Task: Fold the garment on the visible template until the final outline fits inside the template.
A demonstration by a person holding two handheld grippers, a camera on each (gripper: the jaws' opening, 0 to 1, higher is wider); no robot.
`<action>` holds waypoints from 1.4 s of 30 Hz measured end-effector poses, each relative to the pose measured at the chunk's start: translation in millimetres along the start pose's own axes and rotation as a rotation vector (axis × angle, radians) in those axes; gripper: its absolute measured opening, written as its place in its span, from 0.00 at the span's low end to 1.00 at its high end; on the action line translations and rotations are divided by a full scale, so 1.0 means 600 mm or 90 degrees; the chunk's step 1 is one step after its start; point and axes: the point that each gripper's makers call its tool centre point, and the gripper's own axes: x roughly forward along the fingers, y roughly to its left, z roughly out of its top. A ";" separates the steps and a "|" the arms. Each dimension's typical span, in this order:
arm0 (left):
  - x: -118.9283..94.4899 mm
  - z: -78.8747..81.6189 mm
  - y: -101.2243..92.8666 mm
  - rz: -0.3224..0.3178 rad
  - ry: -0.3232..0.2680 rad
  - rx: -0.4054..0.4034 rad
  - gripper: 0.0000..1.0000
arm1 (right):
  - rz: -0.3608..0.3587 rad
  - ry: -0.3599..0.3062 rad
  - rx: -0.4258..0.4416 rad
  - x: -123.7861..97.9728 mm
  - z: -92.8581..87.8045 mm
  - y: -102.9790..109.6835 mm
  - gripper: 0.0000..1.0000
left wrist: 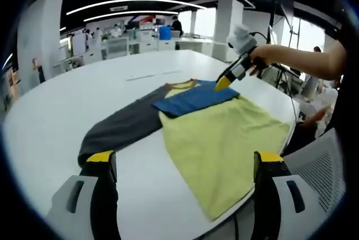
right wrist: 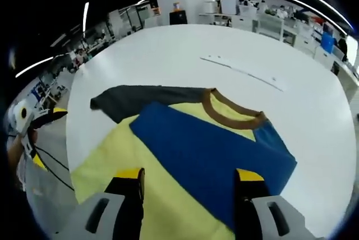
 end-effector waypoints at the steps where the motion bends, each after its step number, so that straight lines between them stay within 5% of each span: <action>1: 0.000 0.000 0.000 0.000 0.001 -0.001 0.99 | -0.005 0.004 0.000 -0.004 -0.007 -0.006 0.62; 20: 0.004 0.009 -0.014 -0.015 -0.002 0.005 0.99 | -0.067 0.012 0.073 -0.052 -0.103 -0.081 0.59; 42: 0.002 0.042 -0.025 -0.034 -0.062 -0.016 0.99 | -0.109 0.000 0.088 -0.048 -0.155 -0.115 0.18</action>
